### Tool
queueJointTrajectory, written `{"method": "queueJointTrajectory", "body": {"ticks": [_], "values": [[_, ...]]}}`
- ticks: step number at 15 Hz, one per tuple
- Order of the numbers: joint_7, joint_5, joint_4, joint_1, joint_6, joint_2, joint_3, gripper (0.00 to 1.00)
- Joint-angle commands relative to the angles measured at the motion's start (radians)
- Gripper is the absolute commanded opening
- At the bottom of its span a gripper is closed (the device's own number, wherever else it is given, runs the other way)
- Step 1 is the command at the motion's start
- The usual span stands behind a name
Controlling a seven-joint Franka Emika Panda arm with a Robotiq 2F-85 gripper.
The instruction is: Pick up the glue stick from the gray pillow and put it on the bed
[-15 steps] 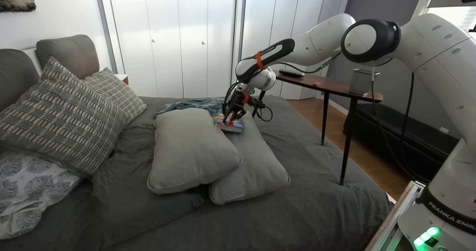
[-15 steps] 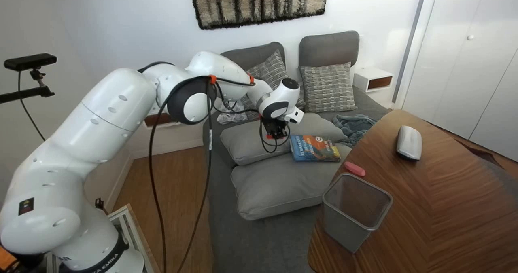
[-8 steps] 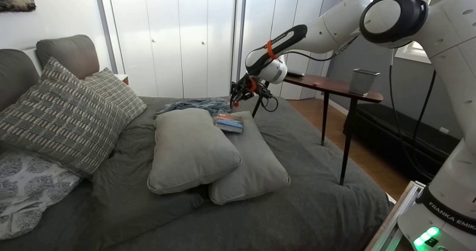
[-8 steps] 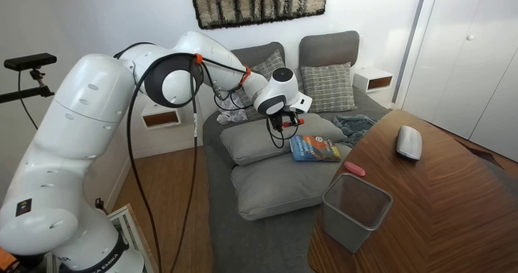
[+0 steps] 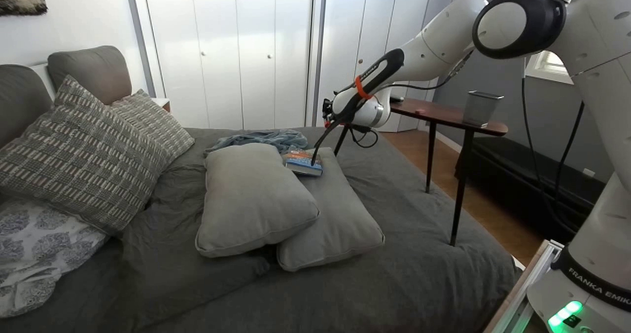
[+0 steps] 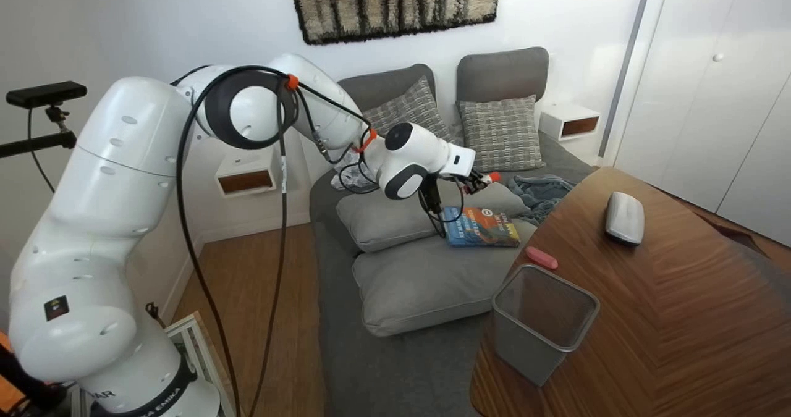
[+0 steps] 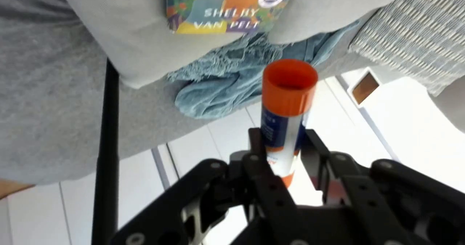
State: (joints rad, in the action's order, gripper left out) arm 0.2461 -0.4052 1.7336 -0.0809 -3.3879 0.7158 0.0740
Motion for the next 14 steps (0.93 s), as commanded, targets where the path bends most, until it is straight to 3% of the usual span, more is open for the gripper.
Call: {"method": "queueJointTrajectory", "body": {"ticks": [1,2,3,6,7,8,12,14], "values": [[0.016,-0.163,0.07,-0.203,-0.147,-0.004,0.233,0.08],[0.019,-0.193,0.076,-0.201,-0.136,-0.008,0.224,0.08],[0.004,-0.128,0.043,-0.147,-0.105,0.003,0.178,0.31],[0.004,-0.168,0.053,-0.182,-0.112,0.003,0.209,0.31],[0.0,-0.186,0.048,-0.203,-0.121,0.016,0.231,0.08],[-0.018,-0.229,0.043,-0.255,-0.134,0.039,0.296,0.08],[-0.034,-0.331,0.048,-0.37,-0.148,0.081,0.449,0.08],[-0.029,-0.337,0.052,-0.386,-0.137,0.076,0.474,0.08]]}}
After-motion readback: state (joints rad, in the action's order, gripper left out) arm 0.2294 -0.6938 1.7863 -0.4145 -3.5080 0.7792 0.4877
